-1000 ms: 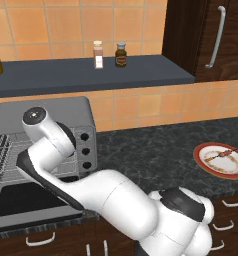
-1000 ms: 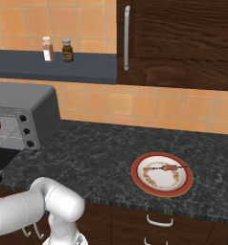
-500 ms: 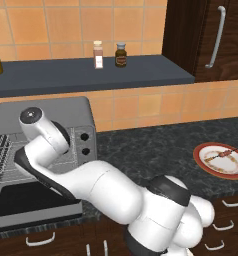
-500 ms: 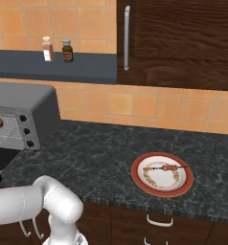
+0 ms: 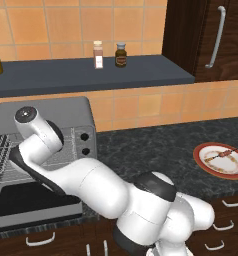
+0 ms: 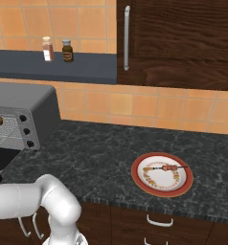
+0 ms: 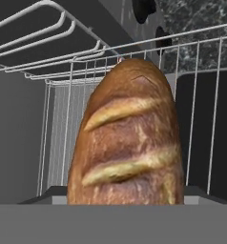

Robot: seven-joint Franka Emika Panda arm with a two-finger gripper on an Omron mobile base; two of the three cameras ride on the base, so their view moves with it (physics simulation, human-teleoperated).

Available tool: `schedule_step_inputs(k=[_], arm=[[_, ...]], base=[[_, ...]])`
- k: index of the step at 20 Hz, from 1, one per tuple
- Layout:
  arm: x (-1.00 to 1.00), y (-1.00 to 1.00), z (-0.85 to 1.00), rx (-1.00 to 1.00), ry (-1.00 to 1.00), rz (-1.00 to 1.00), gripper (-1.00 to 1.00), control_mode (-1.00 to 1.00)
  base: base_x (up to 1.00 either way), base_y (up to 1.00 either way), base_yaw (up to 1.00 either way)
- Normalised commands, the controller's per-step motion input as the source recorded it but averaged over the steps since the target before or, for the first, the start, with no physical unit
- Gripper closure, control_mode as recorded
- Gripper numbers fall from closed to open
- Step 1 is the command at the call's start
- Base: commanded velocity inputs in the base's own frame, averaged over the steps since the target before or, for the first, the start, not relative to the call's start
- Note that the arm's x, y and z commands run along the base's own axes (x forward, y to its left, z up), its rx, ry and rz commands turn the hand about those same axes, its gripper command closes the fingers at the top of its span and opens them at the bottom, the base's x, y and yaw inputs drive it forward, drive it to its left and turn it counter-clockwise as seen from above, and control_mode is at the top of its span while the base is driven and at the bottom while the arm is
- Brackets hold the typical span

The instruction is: Pick up the kebab skewer and baguette bread, and place them inside the toaster oven. Close the toaster oven door and start by setting the timer.

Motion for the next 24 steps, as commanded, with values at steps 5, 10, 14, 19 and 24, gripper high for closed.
schedule_step_inputs(k=[5, 10, 14, 19, 24], arm=[[0.16, 0.06, -0.31, 0.0, 0.0, 0.0, 1.0, -1.0], [0.0, 0.0, -0.01, 0.0, 0.0, 0.0, -1.0, -1.0], [0.01, 0.0, 0.0, 0.0, 0.0, 0.0, -1.0, -1.0], [0.07, 0.0, 0.0, 0.0, 0.0, 0.0, -1.0, -1.0], [-0.4, -0.05, 0.2, -0.01, 0.0, 0.0, -1.0, -1.0]], base=[[0.0, 0.0, 0.0], [0.0, 0.0, 0.0], [0.0, 0.0, 0.0], [0.0, 0.0, 0.0], [0.0, 0.0, 0.0]])
